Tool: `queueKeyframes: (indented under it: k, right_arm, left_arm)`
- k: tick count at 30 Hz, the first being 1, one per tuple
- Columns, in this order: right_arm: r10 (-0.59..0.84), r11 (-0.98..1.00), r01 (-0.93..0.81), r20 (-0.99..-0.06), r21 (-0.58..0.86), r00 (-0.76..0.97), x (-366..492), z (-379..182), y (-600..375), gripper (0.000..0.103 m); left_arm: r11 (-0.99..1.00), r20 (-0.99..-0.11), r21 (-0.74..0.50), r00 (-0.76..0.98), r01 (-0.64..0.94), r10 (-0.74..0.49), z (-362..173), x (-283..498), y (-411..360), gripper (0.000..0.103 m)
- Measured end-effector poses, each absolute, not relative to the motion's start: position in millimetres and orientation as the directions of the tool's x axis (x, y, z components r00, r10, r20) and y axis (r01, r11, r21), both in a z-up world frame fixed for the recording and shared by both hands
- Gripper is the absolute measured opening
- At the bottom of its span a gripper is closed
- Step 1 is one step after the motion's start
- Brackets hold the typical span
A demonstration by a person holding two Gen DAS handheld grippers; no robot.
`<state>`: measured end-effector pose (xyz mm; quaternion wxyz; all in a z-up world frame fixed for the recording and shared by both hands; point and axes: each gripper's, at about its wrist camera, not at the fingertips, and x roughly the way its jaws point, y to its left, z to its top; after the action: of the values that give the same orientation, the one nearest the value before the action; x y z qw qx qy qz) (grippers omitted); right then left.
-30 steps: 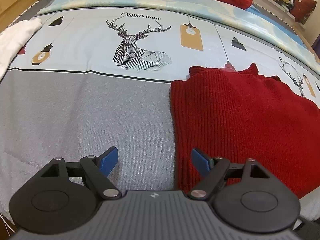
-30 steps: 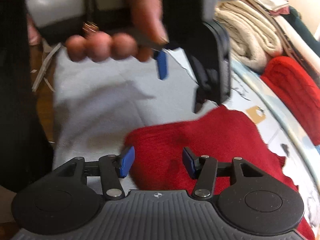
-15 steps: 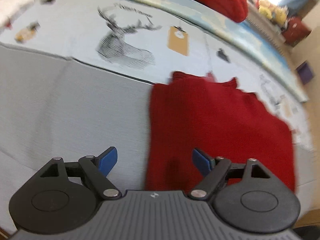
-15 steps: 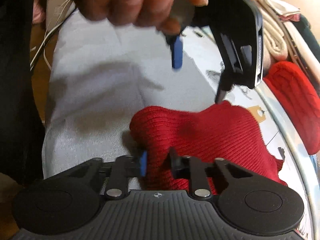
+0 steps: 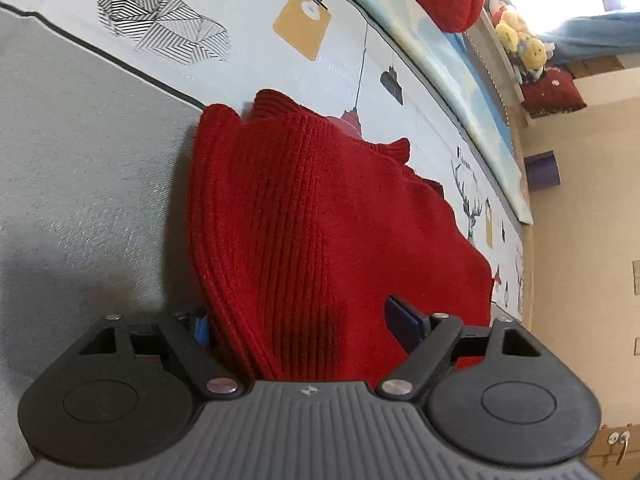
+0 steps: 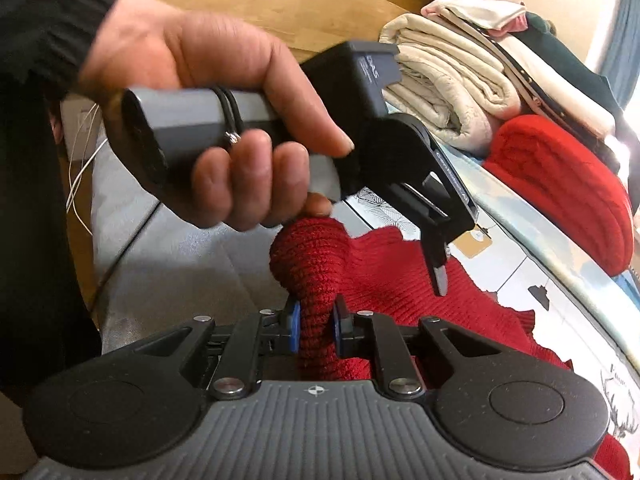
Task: Fold small clothes
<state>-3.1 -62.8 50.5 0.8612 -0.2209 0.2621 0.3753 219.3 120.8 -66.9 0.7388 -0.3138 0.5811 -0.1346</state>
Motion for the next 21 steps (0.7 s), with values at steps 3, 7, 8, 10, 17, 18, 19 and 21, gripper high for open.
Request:
queueKeyframes:
  k: [3, 7, 8, 10, 17, 18, 19, 21]
  right_arm:
    - [0.530, 0.619, -0.765, -0.623, -0.180, 0.575, -3.0, 49.8, -61.2, 0.015]
    - [0.530, 0.613, -0.769, -0.629, -0.178, 0.568, -2.2, 50.9, -53.6, 0.015]
    - [0.531, 0.611, -0.771, -0.630, -0.179, 0.567, -2.6, 51.1, -50.9, 0.015]
    - [0.534, 0.610, -0.773, -0.631, -0.174, 0.563, -1.5, 52.0, -46.2, 0.015]
    - [0.613, 0.638, -0.768, -0.562, -0.063, 0.555, 8.4, 75.9, -36.5, 0.015]
    - [0.625, 0.645, -0.764, -0.548, -0.039, 0.556, 10.4, 79.8, -37.3, 0.015]
    - [0.632, 0.654, -0.756, -0.537, -0.017, 0.559, 12.4, 83.2, -38.8, 0.015]
    - [0.631, 0.679, -0.734, -0.525, 0.017, 0.571, 15.7, 87.9, -43.3, 0.015]
  left_arm:
    - [0.796, -0.803, -0.583, 0.267, -0.163, -0.534, -72.4, 221.8, 119.9, 0.057]
    - [0.809, -0.809, -0.570, 0.275, -0.144, -0.520, -74.0, 218.4, 127.0, 0.028]
    - [0.807, -0.804, -0.574, 0.282, -0.139, -0.523, -72.3, 217.2, 130.2, 0.025]
    - [0.792, -0.789, -0.593, 0.302, -0.145, -0.536, -68.7, 213.5, 140.2, 0.019]
    - [0.793, -0.760, -0.594, 0.418, -0.137, -0.497, -30.5, 196.8, 174.4, 0.017]
    - [0.793, -0.756, -0.594, 0.431, -0.137, -0.493, -25.9, 194.9, 178.1, 0.017]
    - [0.794, -0.755, -0.593, 0.437, -0.135, -0.489, -22.6, 192.8, 181.6, 0.017]
    - [0.802, -0.760, -0.583, 0.438, -0.130, -0.481, -17.5, 191.9, 182.0, 0.017]
